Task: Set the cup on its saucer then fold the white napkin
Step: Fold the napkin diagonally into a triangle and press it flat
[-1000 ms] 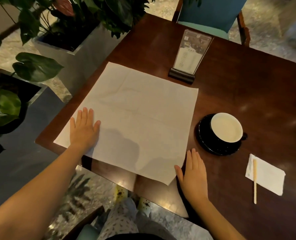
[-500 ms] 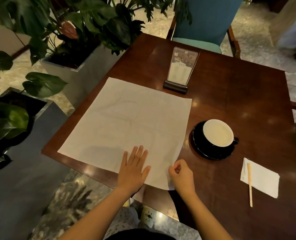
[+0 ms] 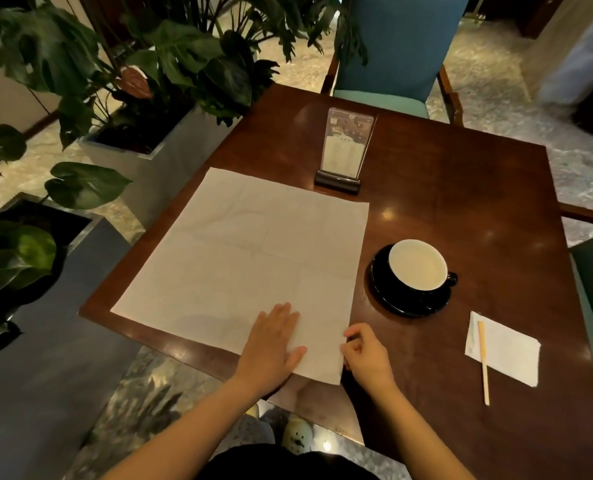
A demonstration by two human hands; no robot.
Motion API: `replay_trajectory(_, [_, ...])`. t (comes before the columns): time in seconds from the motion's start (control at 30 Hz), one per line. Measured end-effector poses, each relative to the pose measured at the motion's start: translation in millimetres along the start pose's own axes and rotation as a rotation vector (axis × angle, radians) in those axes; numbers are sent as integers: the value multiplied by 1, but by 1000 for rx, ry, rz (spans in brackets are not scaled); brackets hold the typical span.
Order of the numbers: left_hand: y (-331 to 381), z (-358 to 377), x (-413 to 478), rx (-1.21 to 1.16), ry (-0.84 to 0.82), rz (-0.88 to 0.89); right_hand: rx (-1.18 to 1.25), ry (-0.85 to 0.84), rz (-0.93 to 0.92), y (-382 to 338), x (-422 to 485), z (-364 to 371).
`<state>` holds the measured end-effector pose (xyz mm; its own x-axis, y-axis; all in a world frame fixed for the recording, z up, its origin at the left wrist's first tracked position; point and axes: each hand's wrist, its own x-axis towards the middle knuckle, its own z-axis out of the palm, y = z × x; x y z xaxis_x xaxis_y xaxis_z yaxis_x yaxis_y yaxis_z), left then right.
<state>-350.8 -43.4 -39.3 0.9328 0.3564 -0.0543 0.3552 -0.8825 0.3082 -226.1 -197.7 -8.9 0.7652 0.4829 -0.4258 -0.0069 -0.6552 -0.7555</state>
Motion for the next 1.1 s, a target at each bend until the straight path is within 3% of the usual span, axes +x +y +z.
replay_trajectory(0.13, [16, 10, -11, 8, -26, 340, -126, -107, -128, 2, 1, -4])
replay_trajectory(0.3, [28, 1, -3, -4, 46, 283, -373, -119, -317, -8, 8, -11])
replay_trajectory(0.47, [24, -17, 17, -289, 239, 54, -435, 27, -405, -34, 23, -18])
replay_trajectory(0.7, [-15, -76, 38, -703, 261, -406, -278, -66, -470, -104, 50, -13])
replay_trajectory(0.87, [-49, -122, 63, -800, 337, -490, -141, -44, -528, -161, 83, -3])
replay_trajectory(1.1, [-89, -179, 104, -728, 477, -530, -96, -65, -590, -241, 128, 12])
